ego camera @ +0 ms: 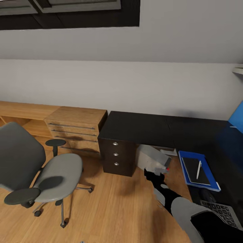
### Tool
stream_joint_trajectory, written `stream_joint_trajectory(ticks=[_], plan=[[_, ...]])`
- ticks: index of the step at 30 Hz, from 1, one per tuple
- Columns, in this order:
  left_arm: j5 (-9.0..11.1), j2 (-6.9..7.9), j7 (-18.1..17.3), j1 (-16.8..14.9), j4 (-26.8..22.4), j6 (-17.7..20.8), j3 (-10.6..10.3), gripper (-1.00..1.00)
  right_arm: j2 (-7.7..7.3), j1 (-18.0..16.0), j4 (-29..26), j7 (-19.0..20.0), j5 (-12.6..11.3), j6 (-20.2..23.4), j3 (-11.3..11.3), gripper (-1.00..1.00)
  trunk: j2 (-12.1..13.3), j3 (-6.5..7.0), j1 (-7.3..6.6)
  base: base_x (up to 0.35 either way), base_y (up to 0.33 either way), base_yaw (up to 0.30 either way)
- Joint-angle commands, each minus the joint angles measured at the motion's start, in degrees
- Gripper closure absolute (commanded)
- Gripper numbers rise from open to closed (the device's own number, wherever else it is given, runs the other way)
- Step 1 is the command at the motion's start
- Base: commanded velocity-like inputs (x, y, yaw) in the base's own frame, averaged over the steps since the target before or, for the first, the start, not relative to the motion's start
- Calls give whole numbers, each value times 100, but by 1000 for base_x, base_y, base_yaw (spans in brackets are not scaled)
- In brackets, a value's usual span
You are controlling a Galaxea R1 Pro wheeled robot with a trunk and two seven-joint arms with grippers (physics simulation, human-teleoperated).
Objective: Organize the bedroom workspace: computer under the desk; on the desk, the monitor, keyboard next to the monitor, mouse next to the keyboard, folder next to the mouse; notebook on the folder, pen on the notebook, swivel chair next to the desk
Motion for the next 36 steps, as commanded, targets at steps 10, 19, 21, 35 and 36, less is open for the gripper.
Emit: stream_joint_trajectory(ticks=[10,19,21,35,36], plan=[[30,1,58,-3,122,14,-69,-100,90,967,686,-27,-35,-524,22,-100,316,136,-174,0,0,0],[30,-11,25,-3,485,383,-73,-100,81,1678,690,-34,-28,-649,20,-100,677,307,-372,0,0,154],[30,-7,21,-3,623,418,-73,-100,76,1819,690,-35,-27,-848,19,-100,757,354,-416,0,0,188],[559,192,-461,-3,1032,412,18,-100,47,2448,690,-35,-23,-1703,27,-100,1318,730,-723,0,0,34],[571,201,-482,-3,1045,410,23,-100,44,2450,690,-35,-8,-1788,28,-100,1359,757,-745,0,0,32]])
